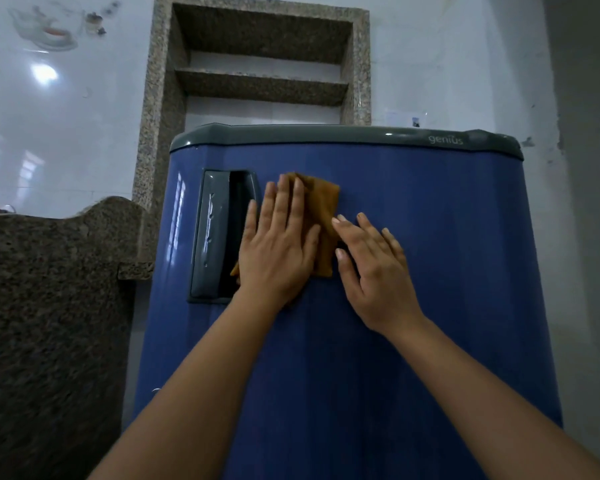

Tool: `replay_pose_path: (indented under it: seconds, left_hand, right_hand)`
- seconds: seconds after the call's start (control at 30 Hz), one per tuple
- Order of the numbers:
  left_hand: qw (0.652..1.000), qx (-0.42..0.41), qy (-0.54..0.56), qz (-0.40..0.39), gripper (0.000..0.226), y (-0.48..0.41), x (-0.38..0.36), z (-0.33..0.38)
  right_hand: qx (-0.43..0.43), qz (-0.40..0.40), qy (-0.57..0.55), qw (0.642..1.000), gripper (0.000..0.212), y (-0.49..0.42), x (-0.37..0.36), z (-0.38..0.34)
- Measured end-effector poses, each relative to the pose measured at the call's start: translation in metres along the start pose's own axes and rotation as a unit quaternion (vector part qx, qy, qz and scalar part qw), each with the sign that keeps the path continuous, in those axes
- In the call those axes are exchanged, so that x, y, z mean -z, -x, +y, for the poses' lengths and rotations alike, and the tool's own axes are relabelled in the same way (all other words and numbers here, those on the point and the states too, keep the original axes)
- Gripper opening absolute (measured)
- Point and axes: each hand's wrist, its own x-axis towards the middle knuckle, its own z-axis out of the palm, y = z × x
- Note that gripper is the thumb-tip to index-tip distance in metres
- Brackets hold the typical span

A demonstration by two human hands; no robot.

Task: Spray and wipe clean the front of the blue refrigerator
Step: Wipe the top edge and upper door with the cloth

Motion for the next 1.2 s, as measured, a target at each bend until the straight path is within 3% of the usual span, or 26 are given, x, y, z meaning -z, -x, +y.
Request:
replay_pose_path:
  seconds: [0.13, 0.27, 0.5, 0.7, 0.87, 1.03, 1.13, 1.2]
  left_hand:
    - [0.997, 0.063, -0.026, 0.018, 0.064, -0.001, 0.000, 0.002]
    - [0.999, 0.032, -0.036, 0.005, 0.069, 0.057, -0.006, 0.011]
    - [0.993, 0.111, -0.029, -0.015, 0.078, -0.017, 0.001, 0.013]
    - [1.000, 0.014, -0.022, 0.005, 0.070, 0.058, -0.007, 0.010]
    - [0.992, 0.124, 0.011, 0.039, 0.064, 0.026, -0.005, 0.017]
    - [0.994, 0.040, 0.088, 0.041, 0.051, 0.063, 0.003, 0.013]
    - [0.949, 0.146, 0.246, 0.133, 0.047, 0.049, 0.026, 0.016]
    - [0.876, 0.278, 0.337, 0.206, 0.043, 0.042, 0.042, 0.017]
  right_hand:
    - [0.002, 0.002, -0.010, 1.000, 0.045, 0.000, -0.002, 0.000]
    - [-0.009, 0.004, -0.010, 1.000, 0.047, -0.002, 0.000, -0.005]
    - [-0.026, -0.012, -0.003, 1.000, 0.050, -0.004, 0.000, -0.013]
    - [-0.045, -0.032, 0.002, 0.998, 0.055, -0.001, 0.008, -0.015]
    - [-0.044, -0.049, -0.002, 0.998, 0.057, 0.003, 0.012, -0.024]
    - [-0.049, -0.069, -0.001, 0.996, 0.061, 0.010, 0.017, -0.030]
    - [-0.049, -0.067, -0.020, 0.996, 0.062, 0.002, 0.014, -0.041]
    - [-0.049, -0.069, -0.040, 0.996, 0.061, -0.005, 0.008, -0.056]
